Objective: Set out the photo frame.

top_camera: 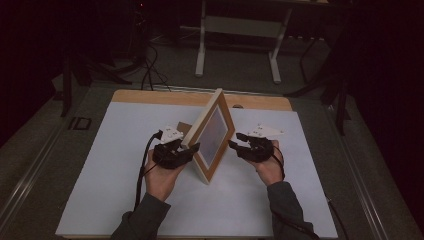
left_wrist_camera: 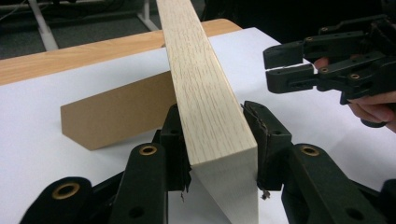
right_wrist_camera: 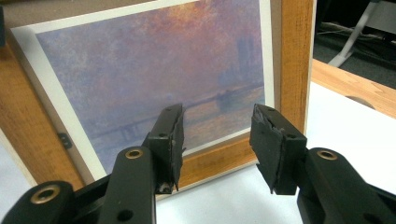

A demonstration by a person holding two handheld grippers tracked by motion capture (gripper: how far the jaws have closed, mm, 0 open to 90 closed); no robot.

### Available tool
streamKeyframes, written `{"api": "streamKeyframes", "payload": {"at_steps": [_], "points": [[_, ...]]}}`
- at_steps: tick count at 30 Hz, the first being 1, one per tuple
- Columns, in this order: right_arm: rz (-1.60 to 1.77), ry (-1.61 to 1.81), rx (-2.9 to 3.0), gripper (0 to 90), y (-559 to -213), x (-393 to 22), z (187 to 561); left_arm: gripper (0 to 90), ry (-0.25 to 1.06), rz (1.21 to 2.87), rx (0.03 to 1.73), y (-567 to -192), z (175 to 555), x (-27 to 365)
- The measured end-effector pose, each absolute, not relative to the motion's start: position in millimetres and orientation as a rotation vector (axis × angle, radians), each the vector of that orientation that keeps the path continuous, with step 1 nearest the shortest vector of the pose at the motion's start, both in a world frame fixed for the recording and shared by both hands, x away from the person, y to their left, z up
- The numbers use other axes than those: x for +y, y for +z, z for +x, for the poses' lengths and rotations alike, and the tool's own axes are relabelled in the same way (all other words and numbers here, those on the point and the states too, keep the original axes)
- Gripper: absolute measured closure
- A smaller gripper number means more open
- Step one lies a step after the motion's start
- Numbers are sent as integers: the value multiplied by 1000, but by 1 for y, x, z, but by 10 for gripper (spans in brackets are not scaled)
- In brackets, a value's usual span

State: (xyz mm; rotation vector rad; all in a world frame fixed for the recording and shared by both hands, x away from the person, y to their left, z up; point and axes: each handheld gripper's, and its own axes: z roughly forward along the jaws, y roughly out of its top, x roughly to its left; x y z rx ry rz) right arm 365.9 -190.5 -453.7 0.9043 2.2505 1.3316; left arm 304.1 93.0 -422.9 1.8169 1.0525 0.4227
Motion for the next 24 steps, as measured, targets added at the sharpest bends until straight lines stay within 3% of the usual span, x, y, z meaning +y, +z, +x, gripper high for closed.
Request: {"api": "streamKeyframes", "payload": {"at_steps": [24], "points": [[911,1324,2241,533,-451,-197,368,679,331,1822,1009,-422,321,119]]}}
